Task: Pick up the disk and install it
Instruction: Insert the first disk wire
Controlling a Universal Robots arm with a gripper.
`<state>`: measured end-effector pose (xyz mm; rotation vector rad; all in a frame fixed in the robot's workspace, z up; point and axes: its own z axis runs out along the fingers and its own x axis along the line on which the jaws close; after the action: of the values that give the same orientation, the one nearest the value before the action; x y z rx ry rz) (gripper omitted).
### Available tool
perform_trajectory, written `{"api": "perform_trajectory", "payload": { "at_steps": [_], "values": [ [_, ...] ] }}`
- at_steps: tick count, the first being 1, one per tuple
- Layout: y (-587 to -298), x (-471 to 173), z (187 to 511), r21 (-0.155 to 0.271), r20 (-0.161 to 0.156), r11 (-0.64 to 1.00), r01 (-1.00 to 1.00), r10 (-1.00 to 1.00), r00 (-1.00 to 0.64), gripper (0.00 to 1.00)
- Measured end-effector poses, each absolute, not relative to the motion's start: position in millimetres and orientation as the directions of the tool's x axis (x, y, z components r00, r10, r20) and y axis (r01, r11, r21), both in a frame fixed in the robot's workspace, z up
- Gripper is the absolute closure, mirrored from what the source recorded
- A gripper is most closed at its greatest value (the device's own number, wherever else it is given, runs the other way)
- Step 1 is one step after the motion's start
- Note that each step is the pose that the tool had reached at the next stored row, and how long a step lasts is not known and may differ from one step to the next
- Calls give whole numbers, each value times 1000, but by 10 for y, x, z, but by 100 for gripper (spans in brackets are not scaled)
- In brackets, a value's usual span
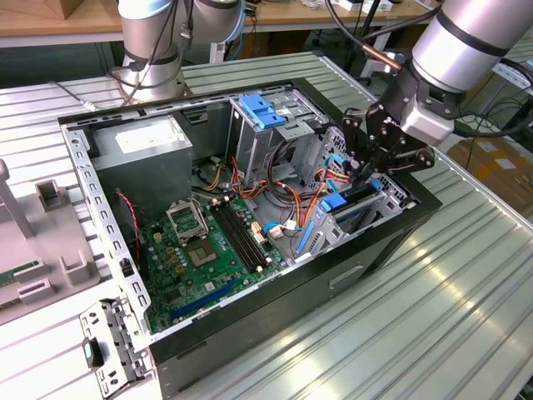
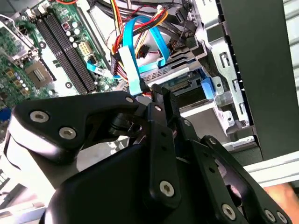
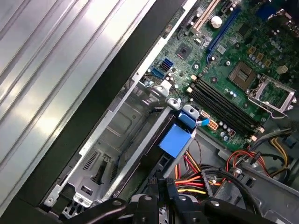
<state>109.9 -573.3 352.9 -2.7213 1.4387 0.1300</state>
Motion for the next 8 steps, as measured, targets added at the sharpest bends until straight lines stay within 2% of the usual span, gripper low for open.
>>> {"api": "perform_trajectory", "payload": {
  "at_steps": [3,8],
  "values": [
    [-5733,1099,3527,-14,-103,-433,-901,-896,432,82],
    [-5733,1099,3527,-14,-103,-392,-920,-914,391,82]
  ]
}}
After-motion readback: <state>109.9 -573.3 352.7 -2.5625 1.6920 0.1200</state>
